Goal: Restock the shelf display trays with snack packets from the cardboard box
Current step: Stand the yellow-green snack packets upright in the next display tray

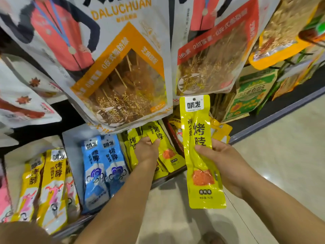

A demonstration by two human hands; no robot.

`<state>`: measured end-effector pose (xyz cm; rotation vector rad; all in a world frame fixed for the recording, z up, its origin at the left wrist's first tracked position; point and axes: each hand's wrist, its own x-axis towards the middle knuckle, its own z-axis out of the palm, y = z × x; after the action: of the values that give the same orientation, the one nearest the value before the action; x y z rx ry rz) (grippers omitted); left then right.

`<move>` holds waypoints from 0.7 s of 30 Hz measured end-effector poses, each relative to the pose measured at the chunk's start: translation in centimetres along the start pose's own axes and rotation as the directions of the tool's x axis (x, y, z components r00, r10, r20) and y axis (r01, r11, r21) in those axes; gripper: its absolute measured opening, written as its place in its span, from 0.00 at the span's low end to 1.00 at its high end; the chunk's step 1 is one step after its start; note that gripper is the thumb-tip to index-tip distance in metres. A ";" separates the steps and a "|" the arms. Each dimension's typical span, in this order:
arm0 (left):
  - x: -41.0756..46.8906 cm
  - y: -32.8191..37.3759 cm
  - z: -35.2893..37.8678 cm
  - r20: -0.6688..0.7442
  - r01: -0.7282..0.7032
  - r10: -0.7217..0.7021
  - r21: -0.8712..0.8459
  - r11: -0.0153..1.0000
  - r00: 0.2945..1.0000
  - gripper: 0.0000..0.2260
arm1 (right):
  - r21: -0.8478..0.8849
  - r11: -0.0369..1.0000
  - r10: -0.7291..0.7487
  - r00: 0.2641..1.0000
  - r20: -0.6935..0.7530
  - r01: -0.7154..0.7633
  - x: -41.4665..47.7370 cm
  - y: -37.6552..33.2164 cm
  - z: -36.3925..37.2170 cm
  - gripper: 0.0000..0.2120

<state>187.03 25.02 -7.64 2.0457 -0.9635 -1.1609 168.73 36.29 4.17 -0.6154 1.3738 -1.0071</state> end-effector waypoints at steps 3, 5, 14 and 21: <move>-0.2 0.4 -0.4 0.027 -0.032 0.030 0.073 0.997 0.999 0.23 | -0.012 1.000 0.004 1.000 -0.008 -0.004 -0.1 0.1 0.1 0.09; -0.3 0.5 -0.7 0.051 -0.066 0.061 0.110 0.992 0.997 0.25 | -0.001 1.000 0.011 1.000 -0.018 -0.011 -0.2 0.4 0.3 0.09; -0.6 -1.3 -5.7 -0.072 -0.143 0.156 0.164 0.976 0.985 0.18 | 0.171 0.982 0.081 0.997 -0.018 -0.077 -0.3 2.3 3.3 0.11; 0.0 -4.4 -9.1 -0.019 -0.048 0.051 0.141 0.989 0.999 0.18 | 0.040 0.975 0.219 0.975 -0.027 -0.218 2.2 3.5 6.8 0.10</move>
<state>196.40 28.76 -6.98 2.1279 -1.1066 -1.0684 175.86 34.80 1.05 -0.4113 1.4139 -0.8657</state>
